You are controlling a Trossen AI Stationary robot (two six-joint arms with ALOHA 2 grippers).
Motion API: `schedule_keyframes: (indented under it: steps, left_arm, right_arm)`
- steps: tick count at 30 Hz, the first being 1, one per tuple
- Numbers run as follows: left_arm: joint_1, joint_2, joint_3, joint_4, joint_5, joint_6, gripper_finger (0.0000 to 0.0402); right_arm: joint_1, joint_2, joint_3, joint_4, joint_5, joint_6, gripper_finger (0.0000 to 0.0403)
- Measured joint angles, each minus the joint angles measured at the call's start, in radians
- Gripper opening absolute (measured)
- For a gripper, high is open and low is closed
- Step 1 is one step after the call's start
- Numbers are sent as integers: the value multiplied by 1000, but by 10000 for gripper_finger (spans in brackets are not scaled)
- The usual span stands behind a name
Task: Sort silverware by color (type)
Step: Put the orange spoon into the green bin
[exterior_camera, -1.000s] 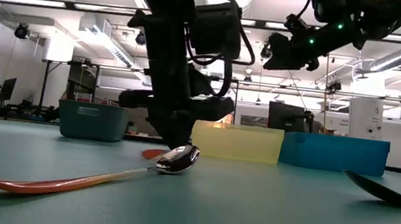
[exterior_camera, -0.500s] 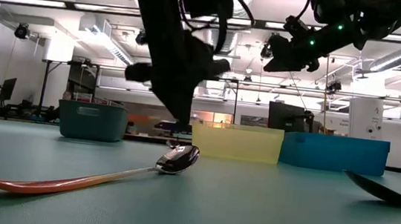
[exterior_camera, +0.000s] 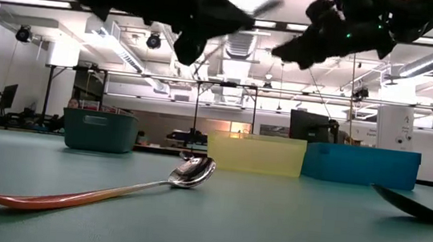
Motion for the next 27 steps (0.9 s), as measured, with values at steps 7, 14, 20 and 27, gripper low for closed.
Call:
schedule_keyframes:
  steps: [7, 14, 20, 27]
  left_arm:
    - [1, 0, -184, 457, 19, 2, 0]
    - [1, 6, -222, 535, 20, 3, 0]
    - [2, 6, -215, 536, 45, 10, 0]
    - [2, 6, -206, 536, 47, 20, 0]
  right_arm:
    - [2, 12, 0, 116, -381, -21, 66]
    - [22, 62, 0, 263, -392, 98, 75]
    - [31, 122, 0, 368, -393, 140, 118]
    - [67, 193, 21, 479, -504, 133, 167]
